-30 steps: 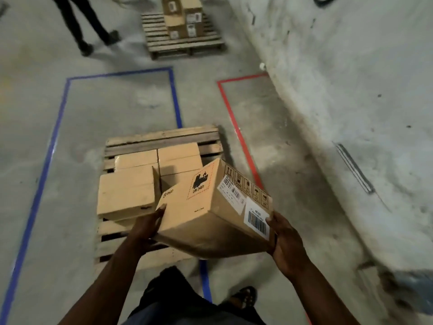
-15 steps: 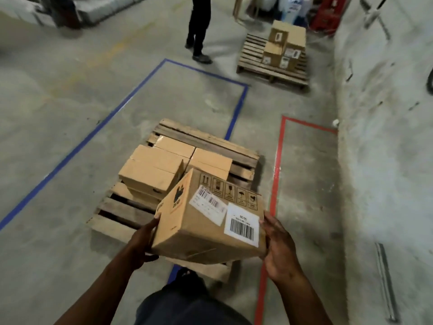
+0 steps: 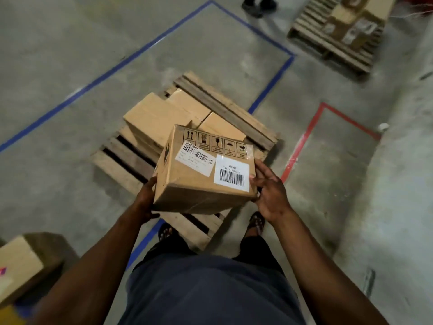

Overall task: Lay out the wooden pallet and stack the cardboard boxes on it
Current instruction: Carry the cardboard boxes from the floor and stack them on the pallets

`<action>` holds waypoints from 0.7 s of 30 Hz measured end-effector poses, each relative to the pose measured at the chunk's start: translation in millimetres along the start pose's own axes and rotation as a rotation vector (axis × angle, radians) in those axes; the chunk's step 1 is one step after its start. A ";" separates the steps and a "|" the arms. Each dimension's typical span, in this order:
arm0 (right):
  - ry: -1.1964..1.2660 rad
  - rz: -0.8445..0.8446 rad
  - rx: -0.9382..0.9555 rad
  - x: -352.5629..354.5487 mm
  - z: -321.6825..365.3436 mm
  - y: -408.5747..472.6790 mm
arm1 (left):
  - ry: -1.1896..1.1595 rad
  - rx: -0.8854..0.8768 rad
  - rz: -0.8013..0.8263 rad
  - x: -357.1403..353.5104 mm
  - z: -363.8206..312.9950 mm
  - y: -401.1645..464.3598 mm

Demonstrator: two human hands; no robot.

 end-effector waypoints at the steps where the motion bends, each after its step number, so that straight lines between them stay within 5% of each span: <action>1: -0.036 0.043 -0.008 2.3 1.9 16.6 | -0.042 0.007 -0.035 -5.7 4.8 -1.1; 12: -0.422 0.331 -0.155 47.7 92.8 156.2 | -0.536 -0.034 -0.157 -129.4 18.8 -54.9; 21: -0.496 0.473 -0.088 9.3 100.2 251.8 | -0.515 -0.223 -0.198 -182.2 -14.1 0.7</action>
Point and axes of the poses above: each hand's wrist, its own y-axis towards the middle knuckle, its own x-axis out of the back of the hand, z = x × y, the point moved 6 cm from there along y, towards the middle knuckle, and after that the axes turned 12 degrees about -z, right-handed, at the moved point
